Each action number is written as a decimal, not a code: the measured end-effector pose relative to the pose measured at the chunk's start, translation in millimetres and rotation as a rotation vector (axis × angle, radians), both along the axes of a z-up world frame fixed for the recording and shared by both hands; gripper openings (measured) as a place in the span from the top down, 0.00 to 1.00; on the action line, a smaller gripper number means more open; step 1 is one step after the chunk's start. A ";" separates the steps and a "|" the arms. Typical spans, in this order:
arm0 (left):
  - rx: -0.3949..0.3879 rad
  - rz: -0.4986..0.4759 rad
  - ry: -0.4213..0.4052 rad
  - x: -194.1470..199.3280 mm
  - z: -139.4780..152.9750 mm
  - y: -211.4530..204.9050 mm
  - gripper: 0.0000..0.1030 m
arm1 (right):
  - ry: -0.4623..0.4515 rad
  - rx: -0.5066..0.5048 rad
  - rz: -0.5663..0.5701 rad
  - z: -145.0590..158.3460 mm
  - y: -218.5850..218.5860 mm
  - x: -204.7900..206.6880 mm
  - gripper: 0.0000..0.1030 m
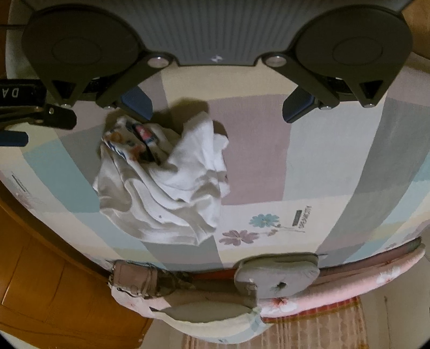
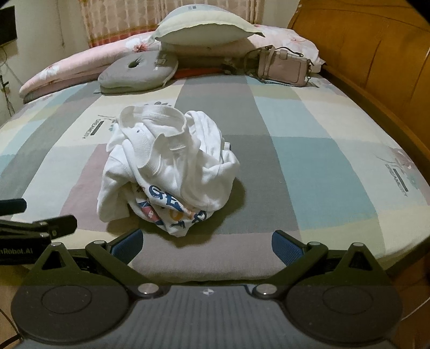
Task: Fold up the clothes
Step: 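Move both grippers toward the crumpled white sweatshirt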
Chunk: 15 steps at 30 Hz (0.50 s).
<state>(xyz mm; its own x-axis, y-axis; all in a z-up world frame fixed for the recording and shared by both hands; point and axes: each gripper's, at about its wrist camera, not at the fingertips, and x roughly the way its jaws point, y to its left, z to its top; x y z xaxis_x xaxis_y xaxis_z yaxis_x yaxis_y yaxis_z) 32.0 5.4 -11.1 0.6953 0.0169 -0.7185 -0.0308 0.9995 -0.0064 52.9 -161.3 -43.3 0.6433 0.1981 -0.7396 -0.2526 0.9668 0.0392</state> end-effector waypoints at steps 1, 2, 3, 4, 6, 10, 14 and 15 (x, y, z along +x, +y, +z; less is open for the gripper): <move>0.000 0.001 -0.003 1.5 -0.1 0.7 0.01 | 0.003 0.001 0.004 -0.4 0.6 2.0 0.00; -0.001 0.000 -0.005 3.1 -0.5 1.1 0.01 | 0.005 0.000 0.008 -0.8 1.5 3.7 0.00; -0.003 -0.003 -0.005 4.8 -1.2 1.3 0.01 | 0.006 -0.001 0.013 -1.1 2.2 5.5 0.00; -0.005 -0.005 -0.004 6.5 -2.0 1.5 0.01 | 0.006 -0.003 0.018 -1.5 3.0 7.2 0.00; -0.009 -0.010 -0.002 10.2 -3.7 1.7 0.01 | 0.005 -0.007 0.035 -2.6 5.1 10.4 0.00; -0.005 -0.020 0.006 17.6 -8.3 0.9 0.01 | -0.007 0.010 0.069 -4.6 6.9 15.3 0.00; 0.001 -0.022 0.009 25.2 -11.0 0.7 0.01 | -0.028 0.008 0.095 -4.7 9.0 21.3 0.00; 0.000 -0.023 0.011 27.7 -11.6 1.0 0.01 | -0.027 0.006 0.101 -4.6 9.6 23.5 0.00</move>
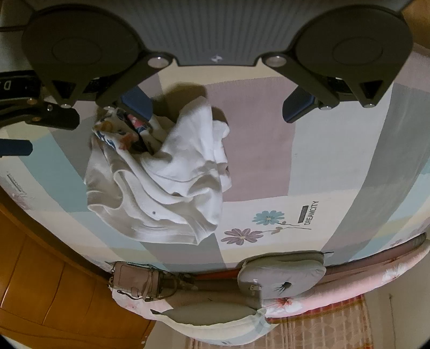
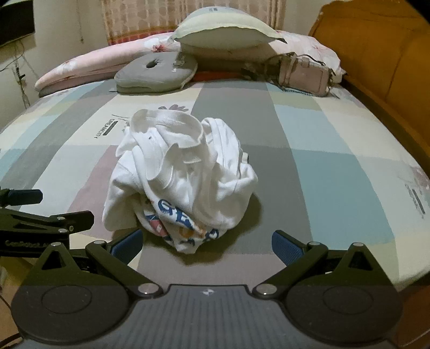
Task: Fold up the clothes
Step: 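Move both grippers toward the crumpled white sweatshirt, then grasp the white sweatshirt's ribbed cuff with the right gripper and lift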
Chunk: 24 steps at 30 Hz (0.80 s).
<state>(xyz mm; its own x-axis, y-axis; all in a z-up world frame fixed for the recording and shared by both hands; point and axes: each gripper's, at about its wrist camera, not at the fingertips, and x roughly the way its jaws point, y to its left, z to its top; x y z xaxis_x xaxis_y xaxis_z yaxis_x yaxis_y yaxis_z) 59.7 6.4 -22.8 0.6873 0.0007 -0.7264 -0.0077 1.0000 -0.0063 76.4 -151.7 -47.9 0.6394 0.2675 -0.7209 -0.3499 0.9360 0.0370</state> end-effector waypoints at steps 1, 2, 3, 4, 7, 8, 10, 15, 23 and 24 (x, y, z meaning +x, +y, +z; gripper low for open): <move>-0.003 -0.001 0.002 2.6 -0.6 0.2 0.01 | 0.004 -0.002 0.006 0.0 0.5 2.7 0.00; -0.006 -0.002 0.004 5.5 -1.3 0.1 0.01 | 0.008 -0.004 0.012 -0.1 1.0 5.5 0.00; -0.007 -0.002 0.005 8.2 -2.0 -0.1 0.01 | 0.013 -0.004 0.018 -0.3 1.2 8.6 0.00; -0.006 -0.006 0.003 10.3 -2.6 -0.3 0.01 | 0.018 -0.004 0.025 -0.6 1.4 11.7 0.00; 0.009 -0.024 -0.015 15.7 -4.1 -1.7 0.01 | 0.027 0.030 0.065 -1.4 -0.7 19.8 0.00; 0.015 -0.031 -0.023 17.4 -4.7 -2.2 0.01 | 0.021 0.045 0.075 -1.1 -2.2 21.9 0.00; 0.027 -0.046 -0.037 20.9 -6.2 -3.2 0.01 | -0.006 0.061 0.104 -0.8 -4.3 25.4 0.00; 0.010 -0.093 -0.037 30.3 -13.2 -2.6 0.01 | -0.066 0.009 0.185 -0.7 -2.3 29.7 0.07; -0.026 -0.095 0.023 45.8 -20.6 6.1 0.01 | -0.028 0.003 0.208 -6.0 -3.5 41.8 0.51; -0.024 -0.092 0.021 46.6 -20.7 7.7 0.01 | -0.030 0.008 0.209 -5.4 -3.9 42.5 0.55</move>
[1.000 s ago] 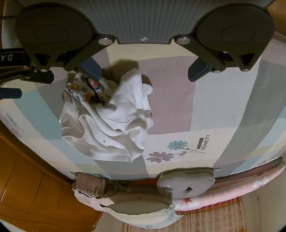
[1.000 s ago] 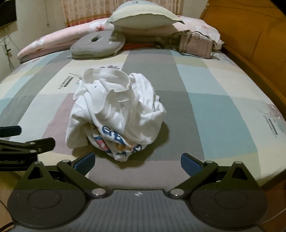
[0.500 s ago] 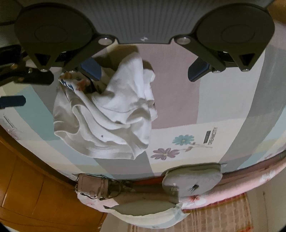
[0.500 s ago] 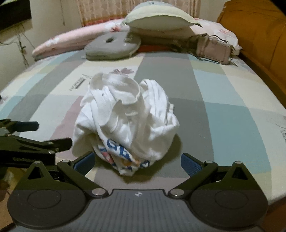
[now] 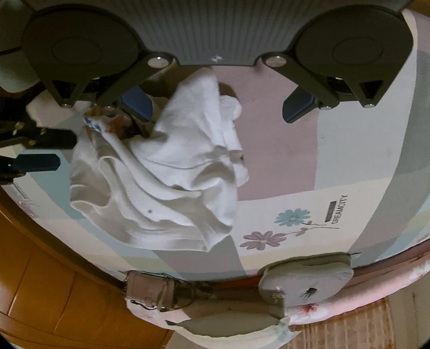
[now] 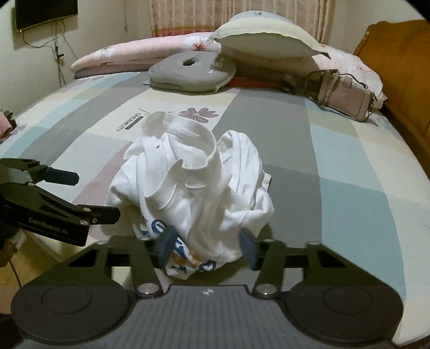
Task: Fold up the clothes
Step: 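Grasp the white sweatshirt's ribbed cuff with the right gripper and lift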
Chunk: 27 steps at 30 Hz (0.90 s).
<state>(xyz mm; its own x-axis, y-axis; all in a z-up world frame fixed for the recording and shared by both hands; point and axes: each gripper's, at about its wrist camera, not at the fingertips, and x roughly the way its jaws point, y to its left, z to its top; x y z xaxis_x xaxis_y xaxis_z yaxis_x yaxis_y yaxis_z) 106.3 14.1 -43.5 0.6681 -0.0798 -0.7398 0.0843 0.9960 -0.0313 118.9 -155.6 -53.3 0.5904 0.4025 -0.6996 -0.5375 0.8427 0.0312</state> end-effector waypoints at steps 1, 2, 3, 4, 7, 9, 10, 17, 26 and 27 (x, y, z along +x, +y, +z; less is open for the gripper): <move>-0.003 -0.001 -0.004 0.7 0.5 2.0 0.01 | -0.001 0.005 0.005 1.1 0.1 1.0 0.60; -0.011 -0.002 -0.009 1.2 1.5 4.6 0.02 | -0.002 0.008 0.013 1.7 0.9 2.4 0.61; -0.017 -0.004 -0.014 1.7 2.7 7.0 0.03 | -0.001 0.012 0.022 2.3 1.9 3.9 0.61; -0.021 -0.006 -0.021 2.2 4.1 9.3 0.03 | -0.001 0.015 0.030 2.5 3.5 5.5 0.61; -0.010 -0.016 -0.042 3.5 8.8 12.9 0.04 | 0.005 0.008 0.046 -0.3 11.4 12.8 0.61; -0.006 -0.032 -0.049 5.8 10.6 13.8 0.04 | 0.013 -0.013 0.044 -4.5 15.8 17.8 0.80; -0.005 -0.040 -0.051 6.9 11.4 14.0 0.05 | 0.016 -0.027 0.033 -6.2 15.8 19.8 0.94; -0.030 -0.125 -0.058 20.6 13.5 14.1 0.28 | 0.007 -0.089 -0.111 -5.0 -23.5 34.9 0.94; -0.060 -0.199 -0.036 30.9 19.9 28.7 0.29 | 0.009 -0.071 -0.062 -14.5 -31.2 39.6 0.60; -0.071 -0.207 -0.031 31.1 21.2 31.7 0.29 | -0.005 -0.084 -0.054 -17.0 -27.3 40.5 0.60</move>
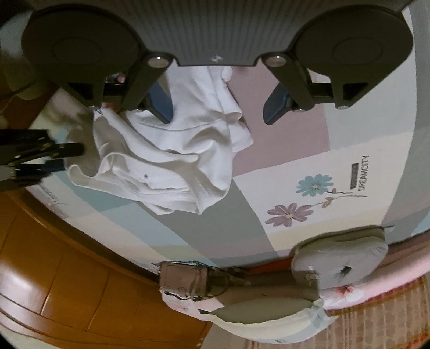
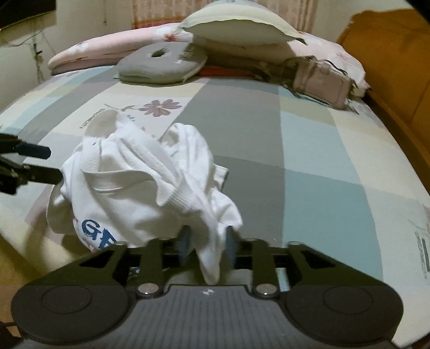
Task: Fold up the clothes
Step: 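Grasp the white sweatshirt's ribbed cuff with the right gripper and lift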
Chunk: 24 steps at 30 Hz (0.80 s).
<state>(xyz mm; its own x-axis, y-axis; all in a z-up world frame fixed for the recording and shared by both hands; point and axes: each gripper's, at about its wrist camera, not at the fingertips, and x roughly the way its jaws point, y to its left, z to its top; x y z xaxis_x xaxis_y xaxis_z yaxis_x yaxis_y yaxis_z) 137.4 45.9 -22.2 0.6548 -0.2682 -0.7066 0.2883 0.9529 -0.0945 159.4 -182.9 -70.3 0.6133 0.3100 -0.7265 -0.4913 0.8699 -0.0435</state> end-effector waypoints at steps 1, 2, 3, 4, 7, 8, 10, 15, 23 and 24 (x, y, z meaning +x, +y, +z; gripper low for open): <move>-0.007 -0.006 0.003 -0.3 1.0 2.9 0.29 | -0.011 -0.016 0.008 -2.2 3.6 1.0 0.60; -0.013 -0.014 0.006 -0.6 1.6 5.3 0.29 | -0.019 -0.029 0.015 -1.8 7.8 4.0 0.60; -0.019 -0.022 0.010 -0.6 1.6 8.1 0.29 | -0.030 -0.041 0.024 -2.1 10.7 5.3 0.60; -0.024 -0.029 0.015 -0.4 1.0 10.7 0.29 | -0.034 -0.048 0.033 -2.2 11.9 6.0 0.70; 0.012 -0.045 0.018 0.1 -3.7 11.8 0.54 | -0.031 -0.090 0.023 -3.7 8.7 9.8 0.90; 0.020 -0.055 0.023 0.9 -6.2 11.4 0.54 | -0.031 -0.111 0.004 -5.2 4.6 12.5 0.91; 0.012 -0.074 0.031 1.8 -10.9 10.1 0.54 | -0.010 -0.127 -0.052 -8.6 -9.5 20.5 0.92; -0.070 -0.116 0.015 7.1 -10.5 5.8 0.53 | 0.032 -0.159 -0.134 -16.0 -30.3 30.8 0.92; -0.120 -0.183 0.037 26.1 -16.1 -8.1 0.54 | 0.044 -0.160 -0.116 -20.9 -24.7 26.7 0.92; -0.148 -0.178 0.061 27.7 -19.4 -6.1 0.55 | 0.045 -0.153 -0.114 -20.6 -25.0 26.5 0.92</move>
